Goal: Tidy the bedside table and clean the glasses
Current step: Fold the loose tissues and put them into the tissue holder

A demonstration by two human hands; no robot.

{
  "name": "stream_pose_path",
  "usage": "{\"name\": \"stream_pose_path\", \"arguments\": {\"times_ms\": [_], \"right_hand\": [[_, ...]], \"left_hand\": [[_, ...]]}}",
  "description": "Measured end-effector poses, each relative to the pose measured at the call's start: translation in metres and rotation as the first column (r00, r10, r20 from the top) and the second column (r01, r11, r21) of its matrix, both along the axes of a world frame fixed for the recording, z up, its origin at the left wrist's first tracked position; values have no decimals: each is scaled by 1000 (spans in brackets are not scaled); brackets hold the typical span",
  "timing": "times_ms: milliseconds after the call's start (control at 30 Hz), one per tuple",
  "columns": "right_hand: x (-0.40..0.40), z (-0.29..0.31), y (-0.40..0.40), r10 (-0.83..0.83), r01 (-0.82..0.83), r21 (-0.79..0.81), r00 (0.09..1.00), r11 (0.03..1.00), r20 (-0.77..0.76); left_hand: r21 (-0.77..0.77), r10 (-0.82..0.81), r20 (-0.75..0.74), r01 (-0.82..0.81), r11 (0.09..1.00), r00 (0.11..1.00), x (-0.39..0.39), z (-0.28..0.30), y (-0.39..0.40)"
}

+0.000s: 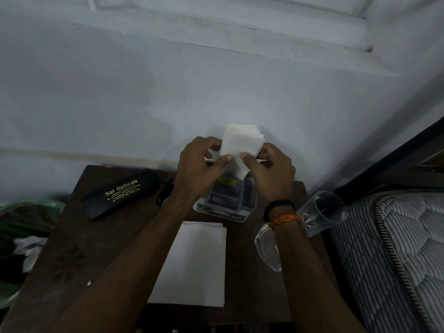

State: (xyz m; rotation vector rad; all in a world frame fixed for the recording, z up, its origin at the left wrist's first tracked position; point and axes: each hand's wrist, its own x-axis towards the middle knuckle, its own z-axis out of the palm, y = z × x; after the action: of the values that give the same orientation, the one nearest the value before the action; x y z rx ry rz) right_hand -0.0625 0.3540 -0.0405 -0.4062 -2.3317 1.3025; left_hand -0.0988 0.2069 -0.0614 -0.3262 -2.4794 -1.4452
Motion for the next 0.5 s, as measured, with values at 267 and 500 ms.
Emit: {"name": "stream_pose_path", "arguments": {"times_ms": [267,500], "right_hand": [[1,-16,10,38,-49,105,994,993,98],[1,-10,11,80,-80,3,996,997,40]], "left_hand": [[-72,-40,33,42,997,999,4,-2,-5],[-46,-36,80,39,998,996,-2,-4,-11]]}}
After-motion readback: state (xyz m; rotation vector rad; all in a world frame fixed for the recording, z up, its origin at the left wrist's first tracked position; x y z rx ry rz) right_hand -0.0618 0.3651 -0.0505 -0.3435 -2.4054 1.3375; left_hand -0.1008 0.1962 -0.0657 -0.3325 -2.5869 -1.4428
